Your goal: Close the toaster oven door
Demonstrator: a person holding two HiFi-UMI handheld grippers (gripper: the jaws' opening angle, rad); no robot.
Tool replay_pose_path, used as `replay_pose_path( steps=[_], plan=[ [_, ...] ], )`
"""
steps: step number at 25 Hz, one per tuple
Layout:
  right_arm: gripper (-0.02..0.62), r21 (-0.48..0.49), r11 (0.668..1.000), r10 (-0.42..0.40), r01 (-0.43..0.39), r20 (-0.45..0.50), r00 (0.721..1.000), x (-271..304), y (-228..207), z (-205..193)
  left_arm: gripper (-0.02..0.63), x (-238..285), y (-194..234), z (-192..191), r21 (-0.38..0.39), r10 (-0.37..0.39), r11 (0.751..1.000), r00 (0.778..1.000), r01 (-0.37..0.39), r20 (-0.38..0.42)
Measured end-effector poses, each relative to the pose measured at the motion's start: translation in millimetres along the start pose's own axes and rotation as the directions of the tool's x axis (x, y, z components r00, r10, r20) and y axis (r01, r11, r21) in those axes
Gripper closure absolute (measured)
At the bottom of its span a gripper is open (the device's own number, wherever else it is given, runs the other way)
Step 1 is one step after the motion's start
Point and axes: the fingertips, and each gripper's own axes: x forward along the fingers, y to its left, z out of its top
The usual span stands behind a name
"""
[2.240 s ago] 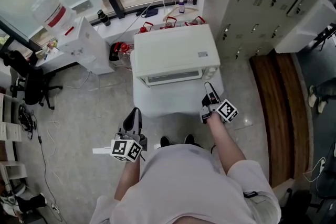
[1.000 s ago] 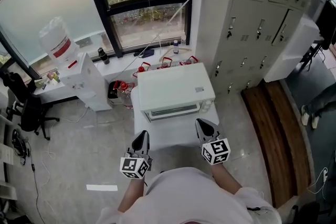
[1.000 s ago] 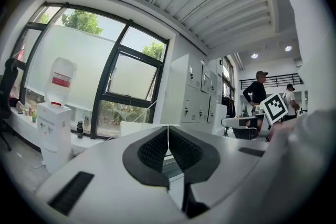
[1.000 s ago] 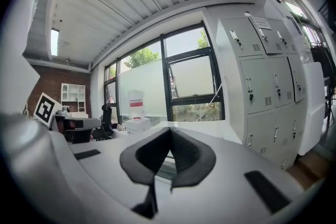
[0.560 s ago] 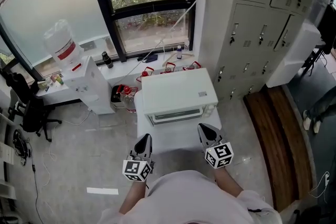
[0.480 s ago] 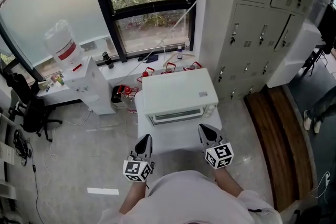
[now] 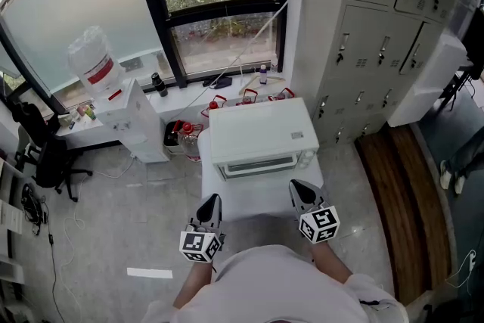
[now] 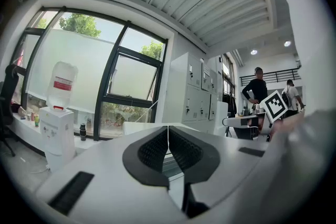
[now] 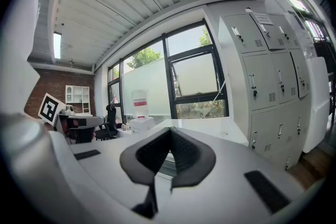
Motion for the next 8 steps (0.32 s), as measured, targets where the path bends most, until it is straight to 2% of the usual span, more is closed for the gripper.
replay_pose_path(
  steps=[8],
  plan=[
    [0.589,0.007,1.0,-0.003,0.003,-0.005,1.0,4.1,-0.1,-1.1,0.584,-1.8,8.5,0.7,0.005,0.013,1.0,1.0,-0.013,-0.008]
  ],
)
